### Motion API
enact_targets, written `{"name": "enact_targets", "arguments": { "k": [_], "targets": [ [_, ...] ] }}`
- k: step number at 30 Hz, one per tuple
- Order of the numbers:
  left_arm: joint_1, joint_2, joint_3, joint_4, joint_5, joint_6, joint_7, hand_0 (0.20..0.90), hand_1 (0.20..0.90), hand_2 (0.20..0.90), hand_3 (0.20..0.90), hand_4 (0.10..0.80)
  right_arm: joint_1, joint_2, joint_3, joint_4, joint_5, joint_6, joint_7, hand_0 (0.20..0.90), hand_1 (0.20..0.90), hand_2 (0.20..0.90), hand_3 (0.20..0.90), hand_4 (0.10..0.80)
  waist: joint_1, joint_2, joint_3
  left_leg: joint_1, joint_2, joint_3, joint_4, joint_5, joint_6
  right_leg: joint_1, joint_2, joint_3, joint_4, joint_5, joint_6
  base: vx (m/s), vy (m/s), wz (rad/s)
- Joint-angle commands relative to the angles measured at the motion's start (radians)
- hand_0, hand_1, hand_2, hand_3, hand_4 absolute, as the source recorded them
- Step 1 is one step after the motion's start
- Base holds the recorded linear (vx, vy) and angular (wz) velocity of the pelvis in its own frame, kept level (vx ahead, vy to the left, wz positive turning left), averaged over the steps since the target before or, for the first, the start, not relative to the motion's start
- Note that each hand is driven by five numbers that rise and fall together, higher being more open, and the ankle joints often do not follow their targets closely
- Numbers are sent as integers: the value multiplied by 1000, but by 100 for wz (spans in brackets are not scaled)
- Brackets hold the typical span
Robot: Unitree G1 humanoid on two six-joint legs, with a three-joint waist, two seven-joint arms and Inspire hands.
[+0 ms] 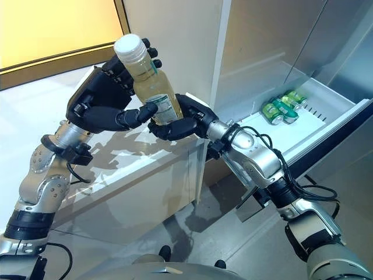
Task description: Put drinks into fridge and close the fridge
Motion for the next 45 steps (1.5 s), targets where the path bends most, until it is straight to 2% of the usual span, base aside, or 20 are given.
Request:
{"name": "enact_targets", "arguments": {
  "k": [1,5,10,12,15,17,19,22,23,27,30,33,36,39,43,45],
  "targets": [
    [3,6,67,27,-64,-113,8,900,900,900,900,800,-130,33,-162,-186,89,-226,15,300,300,300,200,100,-16,5,-132,-1,-111,20,1,-95,75,4,39,59,5,-41,2,0,0,0],
    [39,-18,83,49,-63,-117,4,900,900,900,900,800,-95,26,-193,-223,116,-228,38,300,300,300,200,100,-20,3,-131,-2,-112,22,1,-96,76,2,38,62,5,-40,4,-8,5,0],
    [79,-45,106,61,-144,-105,-39,900,900,900,900,800,-54,7,-235,-274,128,-233,50,300,300,300,200,100,-25,1,-130,-2,-109,27,1,-97,75,-1,38,64,5,-39,6,0,0,0],
    [89,-77,114,50,-282,-43,-123,900,900,900,900,800,-40,1,-257,-288,122,-237,55,300,300,300,200,100,-28,0,-130,-3,-110,27,1,-99,75,-3,37,66,5,-38,6,0,0,0],
    [123,-171,121,14,-464,66,-265,900,900,900,900,800,-6,5,-293,-323,94,-236,65,300,300,300,200,100,-36,-2,-128,-2,-108,33,1,-102,73,-6,38,72,5,-36,6,0,0,0],
    [134,-207,114,6,-524,103,-303,900,900,900,900,800,0,-2,-301,-341,94,-231,54,300,300,300,200,100,-40,-4,-127,-2,-107,35,1,-104,73,-7,37,73,5,-35,6,-4,-2,-2],
    [153,-266,103,10,-648,173,-372,900,900,900,900,800,2,-10,-319,-352,89,-222,44,300,300,300,200,100,-44,-8,-126,-1,-107,38,1,-107,73,-9,38,76,5,-35,5,-12,-13,-5],
    [173,-303,84,22,-708,235,-440,900,900,900,900,800,-4,-18,-328,-355,89,-209,38,300,300,300,200,100,-48,-12,-124,-1,-107,40,1,-109,73,-10,38,79,5,-35,3,-16,-7,-4],
    [185,-321,58,25,-738,278,-489,900,900,900,900,800,-8,-28,-331,-357,87,-203,30,300,300,300,200,100,-50,-13,-122,-2,-107,41,1,-109,73,-12,39,82,5,-34,2,0,0,0],
    [211,-349,-13,33,-837,349,-558,900,900,900,900,800,-19,-49,-335,-350,87,-199,15,300,300,300,200,100,-53,-14,-116,-3,-106,45,1,-109,73,-13,41,85,5,-31,2,0,0,0],
    [224,-357,-68,39,-953,442,-591,900,900,900,900,800,-32,-67,-344,-328,93,-201,11,300,300,300,200,100,-54,-17,-113,-3,-105,46,1,-110,73,-14,42,86,5,-28,1,0,0,0],
    [246,-357,-137,50,-1009,542,-629,900,900,900,900,800,-38,-81,-349,-317,100,-204,5,300,300,300,200,100,-58,-20,-109,-7,-104,53,1,-109,72,-20,44,90,5,-22,1,-28,-7,0],
    [268,-362,-176,73,-1036,594,-628,900,900,900,900,800,-35,-85,-355,-310,106,-211,5,300,300,300,200,100,-61,-20,-104,-9,-103,59,1,-108,72,-24,45,94,5,-18,2,-34,-8,-2],
    [303,-361,-181,137,-1060,673,-641,900,900,900,900,800,-23,-88,-366,-307,107,-222,17,300,300,300,200,100,-63,-21,-98,-11,-102,65,1,-107,72,-28,46,97,5,-16,2,-38,-9,-2],
    [347,-386,-166,298,-1015,782,-669,900,900,900,900,800,-18,-107,-378,-302,119,-235,27,300,300,300,200,100,-61,-25,-94,-15,-101,68,1,-104,71,-32,49,97,5,-13,3,-27,-13,-5],
    [369,-407,-149,404,-932,836,-737,900,900,900,900,800,-12,-112,-389,-302,125,-235,33,300,300,300,200,100,-62,-31,-95,-18,-100,72,1,-104,70,-35,49,98,5,-13,4,-15,-13,-1]
  ]
}}
